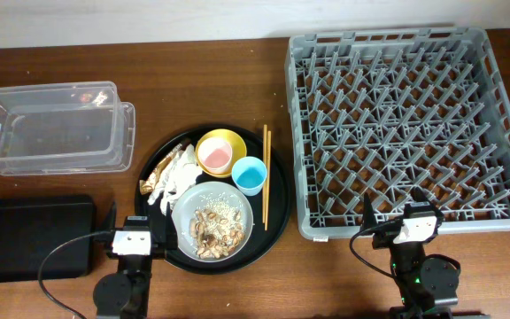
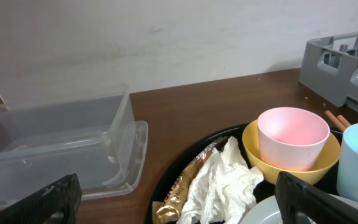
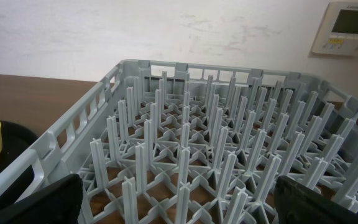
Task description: Sort waste into correct bins and load items into the dishwasher rack
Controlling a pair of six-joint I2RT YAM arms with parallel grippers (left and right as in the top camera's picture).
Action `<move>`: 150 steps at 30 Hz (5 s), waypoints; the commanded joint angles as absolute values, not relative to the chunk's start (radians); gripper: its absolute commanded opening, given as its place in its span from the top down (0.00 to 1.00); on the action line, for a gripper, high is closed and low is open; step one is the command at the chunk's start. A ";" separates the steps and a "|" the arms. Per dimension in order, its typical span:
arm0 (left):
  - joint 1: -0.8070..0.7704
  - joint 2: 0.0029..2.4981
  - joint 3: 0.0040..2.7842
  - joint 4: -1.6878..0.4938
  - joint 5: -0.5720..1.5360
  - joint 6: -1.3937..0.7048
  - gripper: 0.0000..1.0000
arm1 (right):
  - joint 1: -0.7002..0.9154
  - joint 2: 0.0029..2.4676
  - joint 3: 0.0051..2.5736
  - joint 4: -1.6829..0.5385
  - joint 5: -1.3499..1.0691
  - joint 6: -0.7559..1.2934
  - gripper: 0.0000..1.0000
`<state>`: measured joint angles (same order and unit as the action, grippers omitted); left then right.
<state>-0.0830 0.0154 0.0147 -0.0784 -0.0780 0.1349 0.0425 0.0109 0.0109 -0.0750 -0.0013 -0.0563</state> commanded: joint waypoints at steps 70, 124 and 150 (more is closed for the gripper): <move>-0.087 0.007 0.009 -0.080 -0.067 0.148 0.01 | 0.038 0.006 0.006 -0.081 0.004 -0.056 0.02; -0.087 1.497 0.916 -0.440 0.014 -0.268 0.34 | 0.038 0.006 0.006 -0.081 0.004 -0.056 0.02; -0.124 1.422 0.938 -0.543 0.098 -0.269 0.99 | 0.038 0.006 0.006 -0.081 0.004 -0.056 0.02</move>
